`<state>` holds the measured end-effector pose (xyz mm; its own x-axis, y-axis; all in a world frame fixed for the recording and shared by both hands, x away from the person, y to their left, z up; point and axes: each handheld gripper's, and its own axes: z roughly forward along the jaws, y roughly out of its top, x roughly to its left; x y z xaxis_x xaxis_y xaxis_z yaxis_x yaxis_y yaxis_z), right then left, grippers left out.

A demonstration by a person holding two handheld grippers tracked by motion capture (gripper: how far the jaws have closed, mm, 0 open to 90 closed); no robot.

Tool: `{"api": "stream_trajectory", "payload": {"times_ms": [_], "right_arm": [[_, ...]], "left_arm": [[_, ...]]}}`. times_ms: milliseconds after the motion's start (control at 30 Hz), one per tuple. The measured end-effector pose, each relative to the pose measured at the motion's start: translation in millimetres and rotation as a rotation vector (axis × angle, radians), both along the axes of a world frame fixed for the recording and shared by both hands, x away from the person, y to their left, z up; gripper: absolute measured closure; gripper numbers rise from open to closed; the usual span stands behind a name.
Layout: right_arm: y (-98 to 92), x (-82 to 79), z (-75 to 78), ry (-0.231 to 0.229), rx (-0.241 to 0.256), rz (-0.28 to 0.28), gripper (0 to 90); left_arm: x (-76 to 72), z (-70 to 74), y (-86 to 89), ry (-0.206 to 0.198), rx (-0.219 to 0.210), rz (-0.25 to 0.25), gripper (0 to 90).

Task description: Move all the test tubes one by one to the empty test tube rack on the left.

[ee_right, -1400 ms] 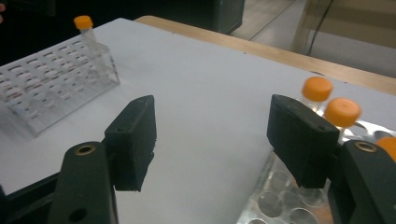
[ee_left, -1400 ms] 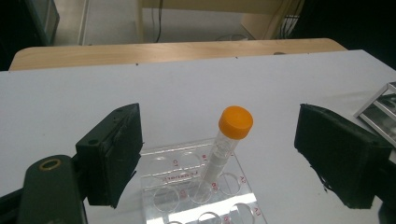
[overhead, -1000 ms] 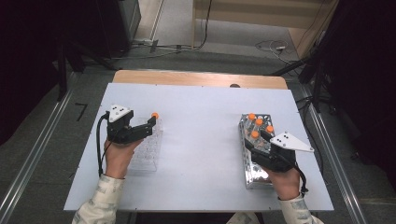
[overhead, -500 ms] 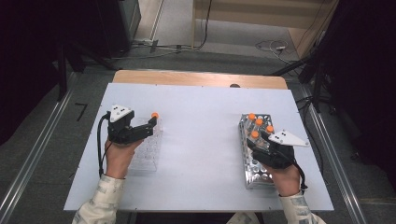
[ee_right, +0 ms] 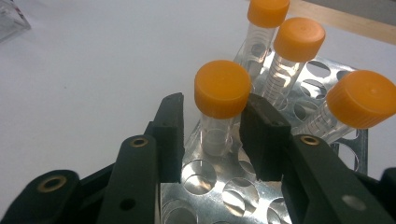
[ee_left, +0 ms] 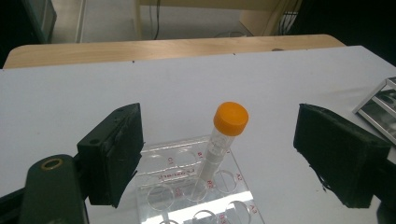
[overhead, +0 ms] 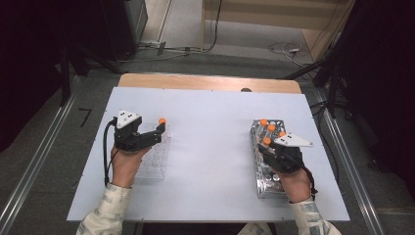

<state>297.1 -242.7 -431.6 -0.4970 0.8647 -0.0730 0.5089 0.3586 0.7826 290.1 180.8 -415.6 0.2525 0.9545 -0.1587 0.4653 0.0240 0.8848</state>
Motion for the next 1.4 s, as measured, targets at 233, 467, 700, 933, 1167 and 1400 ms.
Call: {"api": "stream_trajectory", "payload": {"times_ms": [233,467,700,933,1167,1400], "right_arm": [[1.4,5.6,-1.4,0.038,-0.023,-0.006,64.3],[1.6,6.8,-1.8,0.047,-0.026,-0.016,70.3],[1.2,6.3,-1.4,0.043,-0.024,-0.015,70.8],[0.3,4.4,1.0,0.030,-0.016,-0.015,70.8],[-0.7,-1.2,11.5,-0.007,-0.001,-0.013,70.8],[-3.3,-8.6,26.1,-0.055,0.019,-0.015,70.9]], "left_arm": [[-0.1,-0.3,-1.1,0.000,0.003,-0.001,16.5],[0.2,-0.9,-1.4,0.005,0.006,-0.004,16.7],[-0.1,-0.7,-1.0,0.004,0.006,-0.003,16.7],[-0.1,-0.7,-1.2,0.002,0.005,-0.004,16.7],[-0.2,-0.8,-1.3,0.004,0.008,-0.005,16.7],[-0.1,-0.9,-1.1,0.007,0.010,-0.006,16.7]]}}
